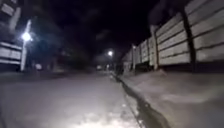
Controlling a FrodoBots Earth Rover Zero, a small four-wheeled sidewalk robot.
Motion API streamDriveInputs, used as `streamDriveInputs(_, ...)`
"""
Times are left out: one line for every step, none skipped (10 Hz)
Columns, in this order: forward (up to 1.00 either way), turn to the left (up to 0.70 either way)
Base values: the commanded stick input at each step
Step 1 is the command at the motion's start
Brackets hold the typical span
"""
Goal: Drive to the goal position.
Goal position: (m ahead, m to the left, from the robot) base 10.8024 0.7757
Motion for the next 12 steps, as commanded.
streamDriveInputs(0.5,-0.08)
streamDriveInputs(0.5,0.05)
streamDriveInputs(0.5,0.05)
streamDriveInputs(0.5,0.05)
streamDriveInputs(0.5,0.05)
streamDriveInputs(0.5,0.05)
streamDriveInputs(0.5,0.05)
streamDriveInputs(0.5,0.05)
streamDriveInputs(0.5,0.05)
streamDriveInputs(0.5,0.05)
streamDriveInputs(0.5,0.05)
streamDriveInputs(0.5,0.05)
